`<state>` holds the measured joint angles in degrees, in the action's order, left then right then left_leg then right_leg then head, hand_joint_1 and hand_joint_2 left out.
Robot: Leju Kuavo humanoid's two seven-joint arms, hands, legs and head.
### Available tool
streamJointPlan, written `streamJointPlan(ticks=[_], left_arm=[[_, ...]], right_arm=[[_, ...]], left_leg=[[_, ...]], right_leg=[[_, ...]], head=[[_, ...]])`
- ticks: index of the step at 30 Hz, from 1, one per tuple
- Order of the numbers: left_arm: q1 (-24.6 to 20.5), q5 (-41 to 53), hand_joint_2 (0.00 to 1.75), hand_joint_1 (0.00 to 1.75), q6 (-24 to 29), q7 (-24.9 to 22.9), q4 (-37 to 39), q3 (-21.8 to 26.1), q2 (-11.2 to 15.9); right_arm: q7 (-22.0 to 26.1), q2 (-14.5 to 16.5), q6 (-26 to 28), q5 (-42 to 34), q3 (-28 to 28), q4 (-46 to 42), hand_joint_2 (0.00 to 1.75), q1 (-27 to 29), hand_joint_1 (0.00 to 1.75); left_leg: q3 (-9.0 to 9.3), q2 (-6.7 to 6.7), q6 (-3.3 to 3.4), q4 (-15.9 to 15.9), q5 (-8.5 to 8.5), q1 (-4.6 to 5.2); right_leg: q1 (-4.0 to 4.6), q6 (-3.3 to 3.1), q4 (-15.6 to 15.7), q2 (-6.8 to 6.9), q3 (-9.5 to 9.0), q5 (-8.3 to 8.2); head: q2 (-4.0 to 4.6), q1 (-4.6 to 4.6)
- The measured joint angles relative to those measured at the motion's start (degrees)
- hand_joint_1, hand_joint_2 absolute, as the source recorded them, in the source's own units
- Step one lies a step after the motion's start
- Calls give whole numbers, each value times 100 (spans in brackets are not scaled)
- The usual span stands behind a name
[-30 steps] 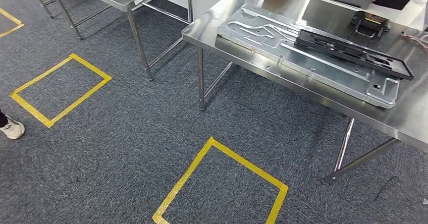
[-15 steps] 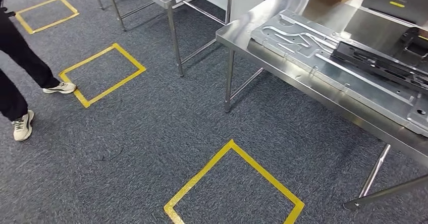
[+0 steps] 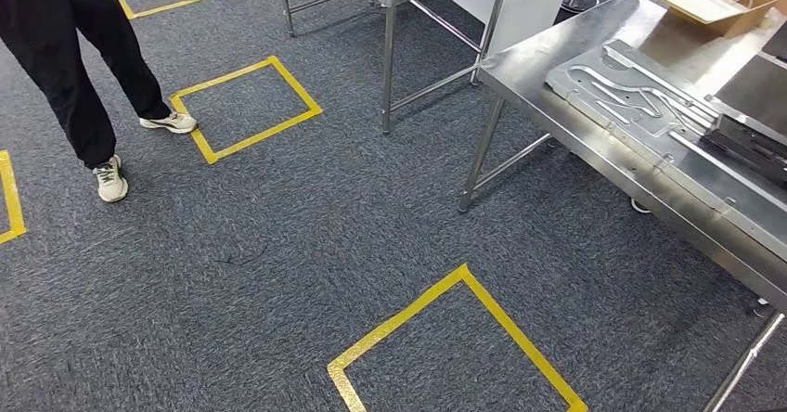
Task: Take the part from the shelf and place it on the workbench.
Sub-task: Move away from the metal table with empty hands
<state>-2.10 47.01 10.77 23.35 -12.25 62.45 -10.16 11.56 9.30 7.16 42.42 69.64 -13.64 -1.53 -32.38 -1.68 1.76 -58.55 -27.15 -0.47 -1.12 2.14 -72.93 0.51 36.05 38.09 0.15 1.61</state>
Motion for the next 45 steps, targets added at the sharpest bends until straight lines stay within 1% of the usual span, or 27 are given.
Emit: streamJointPlan(ticks=[1,2,4,5,7,8,9,11,13,15,16,17,19,20,22,24,26,28,30,31,32,34,36,39,41,43,45], left_arm=[[7,-1,0,0,-45,8,-1,12,8],[15,-1,0,0,-102,21,-4,22,20],[19,-4,0,0,-218,45,-10,35,41],[9,-5,0,0,-272,52,-17,40,56],[-7,-6,0,0,-335,53,-32,55,85],[-3,-4,0,0,-347,52,-40,63,106],[12,-2,0,0,-350,51,-48,72,129],[38,14,0,0,-346,53,-57,82,172],[25,40,0,0,-345,61,-66,88,202],[7,76,0,0,-346,74,-73,91,219],[12,92,0,0,-347,80,-73,92,229],[21,104,0,0,-345,85,-74,92,242],[28,115,0,0,-343,92,-78,92,265],[23,119,0,0,-342,97,-81,92,269],[11,122,0,0,-341,104,-90,96,274],[12,124,0,0,-337,107,-96,112,286],[15,134,0,0,-336,113,-98,141,296],[10,155,0,0,-338,116,-102,166,302],[8,173,0,0,-343,117,-106,181,316],[11,178,0,0,-345,118,-107,190,325],[16,180,0,0,-347,118,-107,199,332],[18,183,0,0,-347,118,-108,212,341],[14,184,0,0,-347,118,-108,215,343],[18,186,0,0,-347,120,-109,220,343],[22,192,0,0,-348,123,-110,227,352],[22,207,0,0,-356,133,-111,239,362],[24,218,0,0,-364,143,-115,263,375]], right_arm=[[-8,-2,6,15,0,0,0,2,0],[-11,-4,5,39,-1,0,0,2,0],[-8,-25,-2,93,-6,-1,0,3,0],[-5,-39,-4,120,-11,-1,0,3,0],[0,-70,3,155,-20,-2,0,-8,0],[2,-73,6,167,-25,-2,0,-22,0],[-1,-78,15,181,-31,-2,0,-33,0],[-12,-80,33,236,-47,-2,0,-33,0],[-49,-80,77,352,-75,-2,0,0,0],[-115,-80,143,517,-135,2,0,25,0],[-148,-80,172,595,-177,5,0,29,0],[-174,-79,190,649,-216,9,0,27,0],[-196,-79,205,694,-275,13,0,22,0],[-198,-85,209,697,-292,14,0,20,0],[-197,-96,213,698,-317,15,0,11,0],[-185,-96,215,692,-335,17,0,-13,0],[-128,-86,203,645,-344,18,0,-29,0],[-47,-76,186,590,-344,21,0,-21,0],[28,-70,182,575,-342,25,0,-10,0],[61,-67,182,575,-341,25,0,-4,0],[85,-64,181,575,-341,26,0,-2,0],[104,-59,180,575,-341,27,0,-2,0],[108,-56,180,575,-341,28,0,-11,0],[140,-54,165,548,-337,28,0,-24,0],[225,-44,87,494,-325,30,0,-24,0],[340,-34,-11,455,-299,31,0,-23,0],[400,-34,-48,476,-276,31,0,-17,0]], left_leg=[[2,-82,8,-1,4,31],[15,-170,14,-1,6,59],[41,-317,22,3,5,85],[38,-380,20,6,10,79],[-2,-504,-13,20,38,40],[-11,-579,-47,52,64,27],[-8,-590,-64,74,81,26],[-48,-335,-101,-35,-23,49],[-318,2,-168,-597,-366,30],[-652,91,-270,-1250,-637,-38],[-703,115,-320,-1358,-631,-72],[-634,144,-366,-1238,-518,-100],[-272,303,-431,-588,-198,-133],[-118,413,-431,-295,-86,-135],[-15,528,-341,-100,-41,-110],[-40,429,-225,-112,-29,-91],[-53,345,-141,-72,9,-95],[-79,279,-82,-48,46,-89],[-115,202,-58,-49,61,-59],[-121,165,-55,-49,63,-45],[-120,129,-54,-49,64,-35],[-99,69,-57,-49,66,-26],[-86,31,-91,-44,77,-21],[-89,13,-197,-10,111,-35],[-115,35,-251,-76,56,-38],[-301,70,-273,-523,-248,-32],[-588,84,-292,-1213,-629,-29]], right_leg=[[38,-57,-37,-20,45,-80],[88,-135,143,-59,-14,-271],[202,-334,905,-287,-333,-740],[240,-422,1238,-414,-466,-886],[281,-538,1518,-544,-560,-946],[290,-564,1582,-494,-576,-969],[274,-576,1669,-427,-621,-1010],[228,-576,1897,-274,-755,-1100],[203,-542,1993,-93,-827,-1120],[191,-504,1953,102,-816,-1076],[177,-476,1918,190,-808,-1044],[153,-442,1873,265,-801,-1008],[101,-349,1743,400,-789,-912],[92,-296,1663,459,-784,-849],[97,-200,1561,554,-791,-762],[86,-131,1552,622,-815,-736],[50,-69,1428,421,-773,-603],[27,-42,889,93,-511,-251],[31,-55,140,-16,-115,57],[34,-69,-50,-26,1,63],[36,-91,-7,-30,7,-57],[43,-150,698,-50,-293,-510],[78,-201,1341,-82,-577,-781],[133,-266,1506,-81,-614,-834],[114,-337,1587,-53,-636,-900],[96,-416,1654,3,-647,-958],[121,-456,1653,69,-624,-967]], head=[[0,0],[0,0],[0,3],[0,4],[0,5],[0,3],[0,3],[0,4],[0,5],[0,5],[0,4],[0,4],[0,5],[0,5],[0,4],[0,4],[0,3],[0,3],[0,3],[0,3],[0,3],[0,3],[0,3],[0,3],[0,4],[0,5],[0,5]])
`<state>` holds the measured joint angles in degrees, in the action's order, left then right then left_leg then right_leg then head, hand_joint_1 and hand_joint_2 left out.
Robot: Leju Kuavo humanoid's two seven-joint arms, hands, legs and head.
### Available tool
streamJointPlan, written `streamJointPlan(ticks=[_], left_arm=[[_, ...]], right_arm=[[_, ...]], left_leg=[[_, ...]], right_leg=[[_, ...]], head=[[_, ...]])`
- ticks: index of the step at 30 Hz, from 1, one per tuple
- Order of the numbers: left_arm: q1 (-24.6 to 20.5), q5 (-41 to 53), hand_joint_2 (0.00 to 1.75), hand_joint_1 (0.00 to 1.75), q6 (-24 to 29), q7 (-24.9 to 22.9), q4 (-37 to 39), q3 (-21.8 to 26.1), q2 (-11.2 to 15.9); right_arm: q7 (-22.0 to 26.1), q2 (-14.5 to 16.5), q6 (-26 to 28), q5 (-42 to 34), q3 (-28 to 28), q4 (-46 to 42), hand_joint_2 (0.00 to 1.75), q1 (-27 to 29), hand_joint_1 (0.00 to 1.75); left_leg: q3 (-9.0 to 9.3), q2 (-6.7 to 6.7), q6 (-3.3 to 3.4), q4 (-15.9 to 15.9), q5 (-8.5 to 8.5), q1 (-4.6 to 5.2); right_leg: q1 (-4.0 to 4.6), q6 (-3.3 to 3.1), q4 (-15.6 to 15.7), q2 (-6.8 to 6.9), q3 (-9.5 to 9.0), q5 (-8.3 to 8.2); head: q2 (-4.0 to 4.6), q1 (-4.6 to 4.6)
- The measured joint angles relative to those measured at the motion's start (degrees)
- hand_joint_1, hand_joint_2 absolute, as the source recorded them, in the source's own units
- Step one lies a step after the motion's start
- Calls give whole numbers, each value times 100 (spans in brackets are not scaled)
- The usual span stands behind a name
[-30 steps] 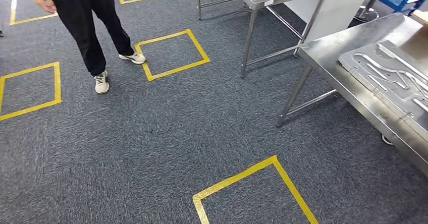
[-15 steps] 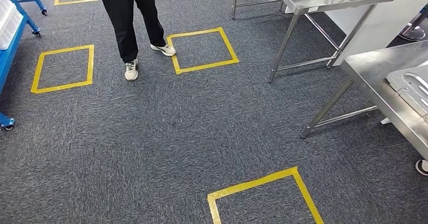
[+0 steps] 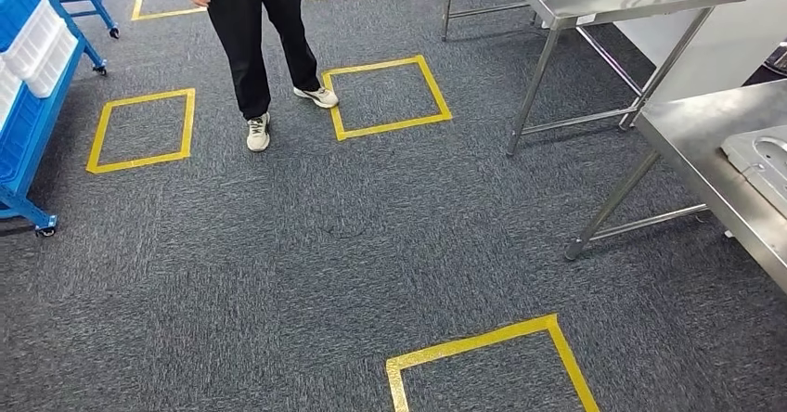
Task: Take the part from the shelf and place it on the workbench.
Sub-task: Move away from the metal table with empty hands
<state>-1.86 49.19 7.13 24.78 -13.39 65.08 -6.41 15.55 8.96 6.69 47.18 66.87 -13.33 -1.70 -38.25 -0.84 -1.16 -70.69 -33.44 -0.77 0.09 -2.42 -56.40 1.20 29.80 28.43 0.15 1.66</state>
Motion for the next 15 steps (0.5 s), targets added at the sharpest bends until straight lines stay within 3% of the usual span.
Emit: streamJointPlan(ticks=[1,2,4,6,7,8,10,12,13,15], left_arm=[[3,4,0,0,-3,4,-2,16,10],[8,13,0,0,-8,7,-4,30,21],[17,46,0,0,-30,11,-7,45,43],[4,73,0,0,-51,14,-10,49,57],[-7,80,0,0,-56,16,-14,50,60],[-13,91,0,0,-57,18,-18,50,60],[-6,112,0,0,-55,22,-23,54,67],[3,132,0,0,-41,30,-25,58,73],[0,148,0,0,-27,37,-25,60,75],[-11,178,0,0,-2,46,-25,60,79]], right_arm=[[5,1,-6,23,5,0,0,3,0],[2,3,-22,53,8,1,0,5,0],[-11,14,-68,114,7,3,0,4,0],[-33,27,-98,170,5,7,0,6,0],[-45,34,-102,196,5,8,0,7,0],[-59,36,-101,226,4,9,0,4,0],[-98,43,-82,303,-3,11,0,-13,0],[-149,48,-43,395,-21,11,0,-22,0],[-182,53,-20,451,-34,13,0,-19,0],[-256,59,21,569,-67,16,0,1,0]], left_leg=[[-102,5,-9,-264,-108,0],[-115,17,-14,-344,-108,0],[153,92,-13,81,152,0],[568,325,18,847,417,17],[686,404,48,1078,469,29],[725,439,80,1179,473,44],[716,331,145,1199,506,55],[721,230,217,1247,563,36],[718,175,255,1271,595,21],[681,64,289,1281,630,16]], right_leg=[[11,-2,-10,35,12,2],[19,-2,-26,79,26,7],[24,9,-74,182,43,30],[40,52,-142,288,47,76],[52,79,-170,334,46,99],[61,107,-187,376,43,113],[64,154,-192,456,33,124],[40,221,-303,348,63,227],[22,257,-505,221,148,375],[-22,301,-1194,-28,460,768]], head=[[0,0],[0,0],[0,0],[0,0],[0,0],[0,-1],[0,-1],[0,-1],[0,-1],[0,-1]])
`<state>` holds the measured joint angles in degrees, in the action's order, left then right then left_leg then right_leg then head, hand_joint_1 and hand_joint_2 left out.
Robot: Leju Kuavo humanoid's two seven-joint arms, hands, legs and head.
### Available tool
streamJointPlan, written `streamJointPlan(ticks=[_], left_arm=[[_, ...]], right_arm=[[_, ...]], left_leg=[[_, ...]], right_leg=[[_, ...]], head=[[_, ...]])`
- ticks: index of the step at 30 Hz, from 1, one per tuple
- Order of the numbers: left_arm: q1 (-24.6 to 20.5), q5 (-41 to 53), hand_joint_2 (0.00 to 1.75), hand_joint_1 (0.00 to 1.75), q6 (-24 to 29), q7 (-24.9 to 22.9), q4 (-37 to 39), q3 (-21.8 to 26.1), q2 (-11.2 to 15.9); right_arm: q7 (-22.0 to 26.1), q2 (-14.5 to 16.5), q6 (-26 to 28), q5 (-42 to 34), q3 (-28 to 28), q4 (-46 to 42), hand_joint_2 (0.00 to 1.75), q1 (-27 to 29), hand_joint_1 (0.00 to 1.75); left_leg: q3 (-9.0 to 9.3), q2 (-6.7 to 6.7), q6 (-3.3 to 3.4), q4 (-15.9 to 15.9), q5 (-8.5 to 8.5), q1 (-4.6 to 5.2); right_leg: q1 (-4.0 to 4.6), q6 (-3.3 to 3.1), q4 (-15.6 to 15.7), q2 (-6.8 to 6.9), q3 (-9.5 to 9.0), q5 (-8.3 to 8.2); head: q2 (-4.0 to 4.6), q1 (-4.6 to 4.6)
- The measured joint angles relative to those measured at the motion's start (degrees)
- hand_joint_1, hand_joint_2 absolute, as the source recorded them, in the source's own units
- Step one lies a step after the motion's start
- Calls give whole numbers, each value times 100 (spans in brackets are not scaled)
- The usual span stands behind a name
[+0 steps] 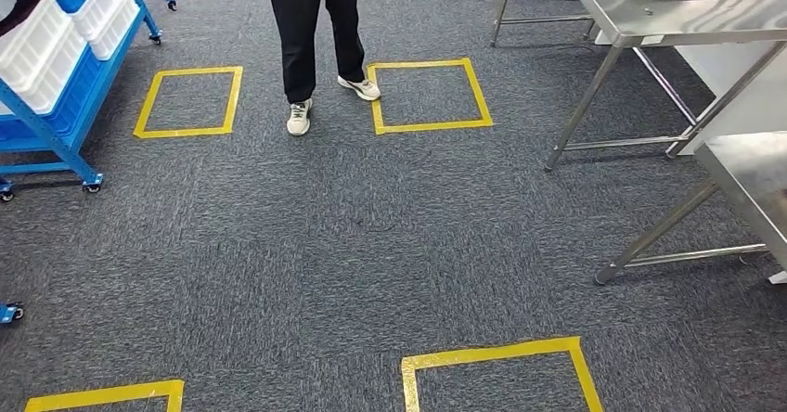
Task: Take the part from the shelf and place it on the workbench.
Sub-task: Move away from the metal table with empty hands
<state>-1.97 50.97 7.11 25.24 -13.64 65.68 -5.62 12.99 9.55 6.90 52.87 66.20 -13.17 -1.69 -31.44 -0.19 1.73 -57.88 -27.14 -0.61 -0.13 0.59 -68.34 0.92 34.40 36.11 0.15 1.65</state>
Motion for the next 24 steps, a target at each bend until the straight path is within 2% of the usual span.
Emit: streamJointPlan(ticks=[1,2,3,4,5,7,8,9,10,11,12,13,14,15,16,17,18,19,20,22,23,24], left_arm=[[-3,11,0,0,10,2,0,0,3],[-2,19,0,0,14,3,0,1,5],[1,26,0,0,16,3,0,1,7],[3,32,0,0,17,3,0,1,9],[1,37,0,0,17,3,0,1,9],[-13,46,0,0,16,5,0,0,9],[-19,47,0,0,17,6,0,0,9],[-20,48,0,0,18,7,0,0,9],[-13,49,0,0,18,8,0,1,9],[-1,49,0,0,18,9,0,1,9],[9,50,0,0,17,9,0,2,9],[9,50,0,0,17,9,0,2,9],[0,50,0,0,18,9,0,2,9],[-12,50,0,0,18,9,0,2,9],[-22,50,0,0,19,9,0,2,9],[-21,50,0,0,18,9,0,2,9],[-13,51,0,0,18,9,0,2,9],[-3,53,0,0,18,9,0,2,10],[4,57,0,0,18,9,0,2,10],[-9,78,0,0,19,11,0,2,12],[-16,91,0,0,19,14,0,2,12],[-15,104,0,0,19,16,0,3,12]], right_arm=[[-43,3,24,64,-22,3,0,8,0],[-78,3,43,119,-46,5,0,14,0],[-112,3,56,166,-75,8,0,18,0],[-137,3,62,200,-103,9,0,22,0],[-151,3,64,220,-130,10,0,27,0],[-166,3,71,239,-163,11,0,39,0],[-168,3,75,244,-173,11,0,40,0],[-168,4,80,246,-183,12,0,38,0],[-168,5,83,249,-196,12,0,31,0],[-169,7,84,250,-211,12,0,25,0],[-170,10,85,251,-228,12,0,23,0],[-171,12,86,251,-243,12,0,26,0],[-172,14,86,251,-255,12,0,36,0],[-172,14,86,250,-263,12,0,48,0],[-174,13,86,250,-266,12,0,59,0],[-174,13,87,250,-268,12,0,64,0],[-174,13,87,252,-271,12,0,64,0],[-178,13,88,261,-276,13,0,60,0],[-186,14,93,279,-285,13,0,56,0],[-210,18,115,332,-304,14,0,50,0],[-222,20,129,356,-311,14,0,45,0],[-230,21,138,373,-316,14,0,35,0]], left_leg=[[-19,-63,1,-3,9,2],[-29,-129,-3,-7,15,3],[-33,-200,-10,-12,20,3],[-30,-274,-17,-17,23,2],[-26,-348,-29,-22,26,-1],[-42,-483,-85,-36,34,1],[-61,-541,-125,-38,45,-4],[-80,-598,-169,-31,62,-11],[-100,-658,-212,-14,82,-22],[-114,-635,-243,-22,83,-29],[-154,-527,-262,-92,29,-26],[-240,-379,-274,-264,-91,-18],[-369,-207,-277,-559,-275,-14],[-542,-99,-283,-936,-485,-10],[-704,-60,-293,-1307,-654,-12],[-804,-42,-300,-1565,-739,-14],[-803,-26,-303,-1621,-716,-14],[-674,0,-298,-1427,-585,-13],[-449,64,-283,-1047,-401,-9],[-18,278,-231,-263,-149,25],[84,343,-205,-56,-105,42],[107,358,-183,17,-108,57]], right_leg=[[-16,12,-348,-42,167,140],[-26,17,-546,-56,267,172],[-35,18,-533,-67,269,84],[-45,12,-304,-95,167,-104],[-59,2,87,-181,-12,-340],[-70,-25,777,-424,-322,-622],[-64,-39,948,-500,-391,-663],[-50,-55,989,-503,-402,-650],[-41,-81,1008,-437,-405,-669],[-43,-120,1040,-365,-415,-692],[-45,-172,1081,-293,-427,-716],[-46,-221,1121,-213,-435,-739],[-39,-260,1146,-130,-437,-753],[-20,-284,1152,-49,-430,-754],[-3,-291,1148,37,-419,-753],[12,-297,1142,119,-410,-750],[25,-299,1135,197,-404,-747],[34,-299,1127,270,-403,-742],[41,-295,1118,340,-410,-733],[66,-262,1091,469,-427,-705],[76,-238,1080,518,-435,-692],[81,-212,1074,564,-442,-685]], head=[[0,-1],[0,-1],[0,0],[0,-1],[0,-1],[0,-1],[0,0],[0,0],[0,0],[0,0],[0,0],[0,1],[0,1],[0,1],[0,1],[0,1],[0,1],[0,1],[0,1],[0,1],[0,1],[0,0]])
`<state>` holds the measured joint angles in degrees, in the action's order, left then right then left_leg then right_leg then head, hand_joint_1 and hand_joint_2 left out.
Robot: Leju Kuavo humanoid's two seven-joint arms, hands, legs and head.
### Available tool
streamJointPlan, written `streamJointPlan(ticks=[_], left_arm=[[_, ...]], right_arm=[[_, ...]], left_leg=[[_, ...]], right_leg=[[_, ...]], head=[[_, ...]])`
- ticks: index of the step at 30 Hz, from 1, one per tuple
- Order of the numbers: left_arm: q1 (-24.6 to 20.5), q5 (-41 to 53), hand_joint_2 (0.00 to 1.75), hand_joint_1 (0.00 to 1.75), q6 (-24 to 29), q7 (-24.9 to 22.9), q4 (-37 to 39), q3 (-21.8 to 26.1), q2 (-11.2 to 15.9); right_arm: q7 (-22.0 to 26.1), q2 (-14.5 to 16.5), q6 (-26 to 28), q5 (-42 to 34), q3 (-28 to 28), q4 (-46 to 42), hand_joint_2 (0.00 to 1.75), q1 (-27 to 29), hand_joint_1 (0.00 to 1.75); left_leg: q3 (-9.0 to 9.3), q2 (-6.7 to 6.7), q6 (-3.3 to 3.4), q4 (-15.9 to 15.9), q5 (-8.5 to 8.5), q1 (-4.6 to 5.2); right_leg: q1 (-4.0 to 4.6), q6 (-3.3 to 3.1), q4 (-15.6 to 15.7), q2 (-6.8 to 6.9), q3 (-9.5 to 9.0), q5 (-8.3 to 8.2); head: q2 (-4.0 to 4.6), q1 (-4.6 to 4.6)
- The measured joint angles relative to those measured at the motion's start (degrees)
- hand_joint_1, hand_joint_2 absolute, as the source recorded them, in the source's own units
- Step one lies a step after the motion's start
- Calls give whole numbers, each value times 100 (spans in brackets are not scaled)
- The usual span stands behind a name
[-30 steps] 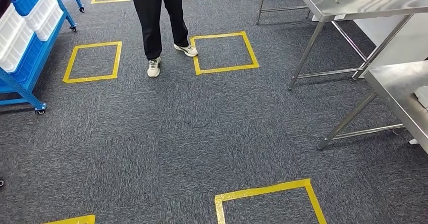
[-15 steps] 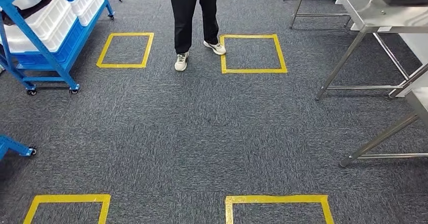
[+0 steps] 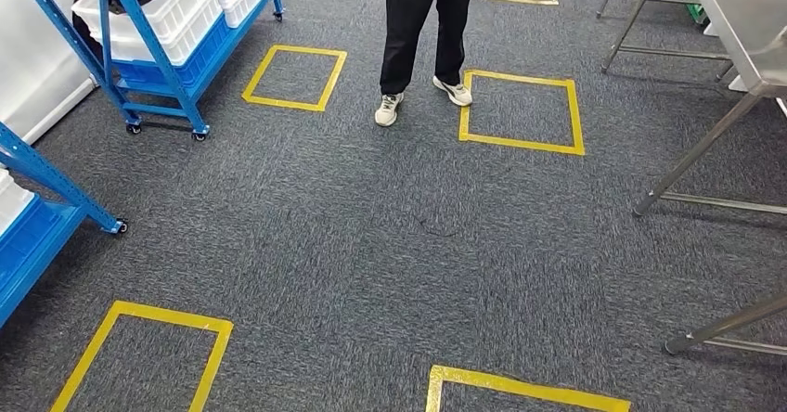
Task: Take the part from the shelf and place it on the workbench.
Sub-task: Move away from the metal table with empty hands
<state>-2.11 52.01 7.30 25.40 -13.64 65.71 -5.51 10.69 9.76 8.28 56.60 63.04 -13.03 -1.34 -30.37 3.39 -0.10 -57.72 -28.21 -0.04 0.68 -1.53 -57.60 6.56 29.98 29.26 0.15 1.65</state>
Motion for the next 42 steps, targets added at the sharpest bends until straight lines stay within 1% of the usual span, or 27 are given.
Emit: streamJointPlan(ticks=[2,4,6,7,8,9,10,11,13,15,17,18,20,21,23,24,25,26,29,30,32,33,35,37,39,40,42], left_arm=[[21,13,0,0,7,3,0,8,3],[23,14,0,0,16,5,0,20,4],[-3,14,0,0,24,5,0,28,2],[-14,14,0,0,29,6,0,33,3],[-21,11,0,0,34,13,0,39,3],[-21,6,0,0,39,31,0,50,3],[-19,3,0,0,43,59,0,64,2],[-19,4,0,0,46,96,0,78,-3],[-27,17,0,0,54,164,0,103,-13],[-39,27,0,0,56,213,0,116,-17],[-26,29,0,0,59,257,0,127,-19],[-12,26,0,0,63,282,0,131,-23],[-15,19,0,0,78,328,0,134,-31],[-28,14,0,0,87,345,0,136,-35],[-53,16,0,0,103,358,0,140,-35],[-49,24,0,0,109,360,0,143,-35],[-39,32,0,0,114,360,0,144,-35],[-29,43,0,0,117,359,0,144,-35],[-39,78,0,0,119,360,0,144,-34],[-42,87,0,0,116,360,0,144,-34],[-26,94,0,0,113,360,0,149,-34],[-13,96,0,0,111,358,0,153,-34],[-14,98,0,0,111,357,0,161,-37],[-34,99,0,0,110,356,0,161,-39],[-42,99,0,0,109,356,0,166,-39],[-40,99,0,0,109,356,0,169,-39],[-38,99,0,0,110,349,0,175,-43]], right_arm=[[-18,0,5,37,-17,0,0,-30,0],[-42,-5,5,82,-43,0,0,-41,0],[-60,-10,-2,127,-64,1,0,-21,0],[-63,-10,-6,152,-75,2,0,-10,0],[-68,-10,-9,175,-84,3,0,-2,0],[-72,-11,-10,197,-93,4,0,2,0],[-77,-13,-10,218,-101,4,0,4,0],[-83,-15,-10,234,-109,4,0,6,0],[-93,-19,-11,258,-123,5,0,21,0],[-105,-20,-12,277,-131,9,0,26,0],[-118,-18,-15,296,-137,11,0,11,0],[-122,-16,-16,305,-140,11,0,8,0],[-125,-11,-17,326,-142,11,0,25,0],[-126,-11,-17,337,-142,11,0,40,0],[-128,-12,-27,362,-142,11,0,61,0],[-135,-13,-36,378,-143,11,0,60,0],[-145,-12,-50,395,-145,11,0,56,0],[-155,-11,-63,409,-150,13,0,49,0],[-174,-9,-78,449,-180,20,0,37,0],[-177,-8,-78,466,-193,22,0,32,0],[-180,-8,-78,495,-217,26,0,5,0],[-186,-9,-77,508,-227,26,0,-8,0],[-200,-13,-77,521,-236,26,0,-11,0],[-219,-15,-78,526,-238,26,0,6,0],[-229,-15,-78,540,-238,27,0,21,0],[-229,-15,-77,550,-238,28,0,26,0],[-232,-19,-76,568,-238,28,0,32,0]], left_leg=[[-5,-114,50,29,42,-12],[2,-217,118,77,101,-41],[-26,-331,160,95,145,-56],[-46,-398,167,92,157,-56],[-60,-472,166,87,164,-56],[-67,-549,161,81,169,-56],[-67,-631,153,72,171,-59],[-62,-714,140,63,170,-64],[-79,-864,89,33,164,-69],[-133,-992,6,15,177,-74],[-187,-1121,-84,27,207,-96],[-216,-1082,-115,-3,186,-103],[-383,-788,-146,-351,-43,-101],[-542,-592,-150,-700,-244,-96],[-877,-426,-162,-1443,-583,-96],[-942,-397,-162,-1622,-620,-97],[-891,-376,-155,-1574,-546,-95],[-730,-343,-140,-1309,-390,-90],[-100,-49,-48,-187,18,-30],[-19,8,-21,-18,52,-8],[-30,-76,21,31,65,4],[-22,-129,47,57,87,-9],[-3,-242,114,118,148,-48],[-19,-362,152,132,186,-60],[-40,-501,160,117,195,-57],[-40,-578,158,106,194,-56],[-34,-741,142,84,186,-60]], right_leg=[[-10,57,-4,49,-17,11],[-32,127,-187,-168,49,169],[-69,177,-803,-501,325,548],[-88,190,-1197,-585,511,733],[-105,201,-1496,-619,654,825],[-121,209,-1621,-631,719,809],[-138,215,-1512,-646,672,671],[-160,218,-1185,-694,523,446],[-205,218,-415,-995,182,93],[-210,198,-81,-1202,56,10],[-189,137,-55,-1098,58,-6],[-187,95,-26,-1023,45,-23],[-185,2,35,-842,24,-54],[-163,-28,44,-744,19,-55],[-120,-60,41,-547,26,-46],[-103,-67,40,-455,26,-39],[-91,-69,38,-373,23,-33],[-81,-68,37,-298,12,-25],[-46,-18,24,-101,-33,15],[-38,9,19,-45,-45,27],[-33,64,25,46,-70,36],[-44,91,9,37,-85,57],[-72,152,-254,-214,9,257],[-112,199,-955,-535,338,639],[-136,228,-1551,-623,644,821],[-144,234,-1562,-633,669,736],[-161,225,-976,-720,433,308]], head=[[0,1],[0,-1],[0,-2],[0,-2],[0,-1],[0,-1],[0,-1],[0,-1],[0,-1],[0,-1],[0,0],[0,1],[0,4],[0,6],[0,8],[0,7],[0,8],[0,8],[0,7],[0,7],[0,6],[0,6],[0,3],[0,2],[0,2],[0,1],[0,1]])
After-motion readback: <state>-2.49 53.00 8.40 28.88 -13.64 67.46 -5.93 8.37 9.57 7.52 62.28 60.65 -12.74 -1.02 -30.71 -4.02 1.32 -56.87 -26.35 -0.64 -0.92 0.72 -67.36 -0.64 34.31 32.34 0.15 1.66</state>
